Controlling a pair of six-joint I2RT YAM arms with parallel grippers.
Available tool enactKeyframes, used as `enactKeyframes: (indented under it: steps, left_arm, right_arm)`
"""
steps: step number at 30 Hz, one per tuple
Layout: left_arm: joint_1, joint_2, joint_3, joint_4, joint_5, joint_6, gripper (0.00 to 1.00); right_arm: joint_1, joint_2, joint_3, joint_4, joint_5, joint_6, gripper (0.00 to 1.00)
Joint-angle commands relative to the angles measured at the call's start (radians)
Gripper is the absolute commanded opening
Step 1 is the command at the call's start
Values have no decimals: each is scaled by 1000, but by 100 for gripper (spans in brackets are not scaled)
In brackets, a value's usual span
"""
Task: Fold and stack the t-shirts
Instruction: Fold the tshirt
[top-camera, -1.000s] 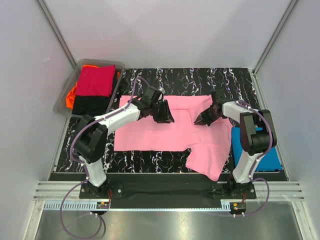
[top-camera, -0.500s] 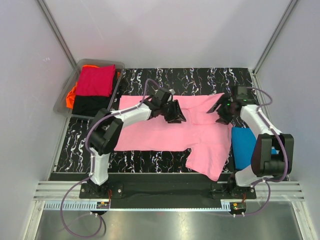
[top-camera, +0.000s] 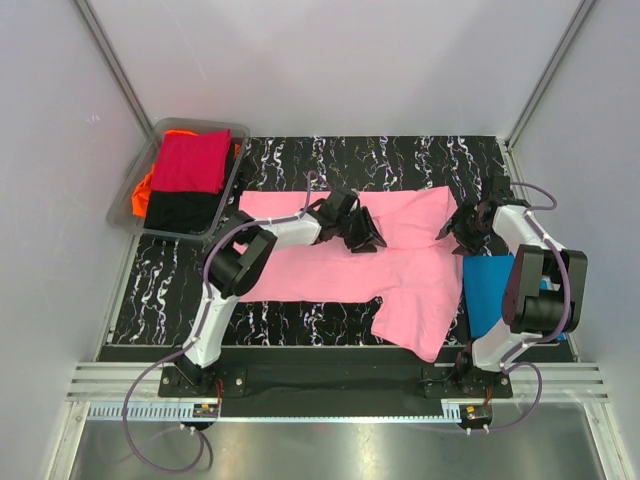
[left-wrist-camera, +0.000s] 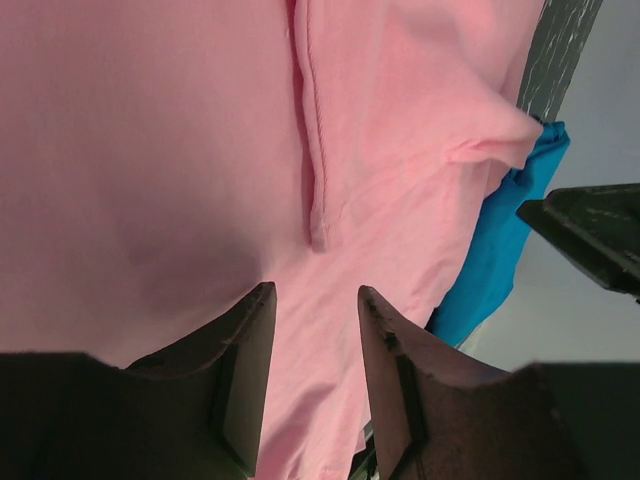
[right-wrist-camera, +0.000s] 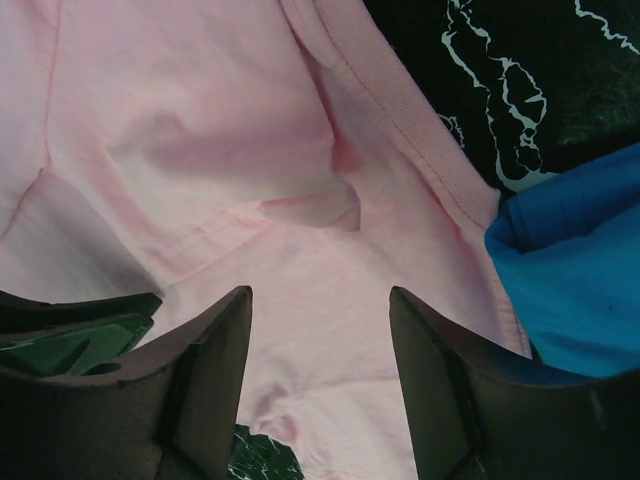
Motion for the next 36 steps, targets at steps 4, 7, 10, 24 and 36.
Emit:
enactKeyframes:
  steps: [4, 7, 10, 24, 36]
  left_arm:
    - [-9, 49, 87, 95, -10, -49, 40]
    - [-8, 59, 92, 94, -19, -60, 40]
    - [-9, 74, 106, 89, -22, -65, 40]
    - [-12, 131, 161, 79, -15, -94, 25]
    - [-3, 80, 166, 4, 4, -66, 0]
  right_arm:
    - [-17, 42, 51, 20, -7, -37, 58]
    - [-25, 64, 60, 25, -14, -37, 55]
    - [-31, 88, 74, 25, -28, -36, 54]
    - [-39, 157, 105, 33, -36, -37, 46]
    - [-45, 124, 82, 31, -53, -26, 0]
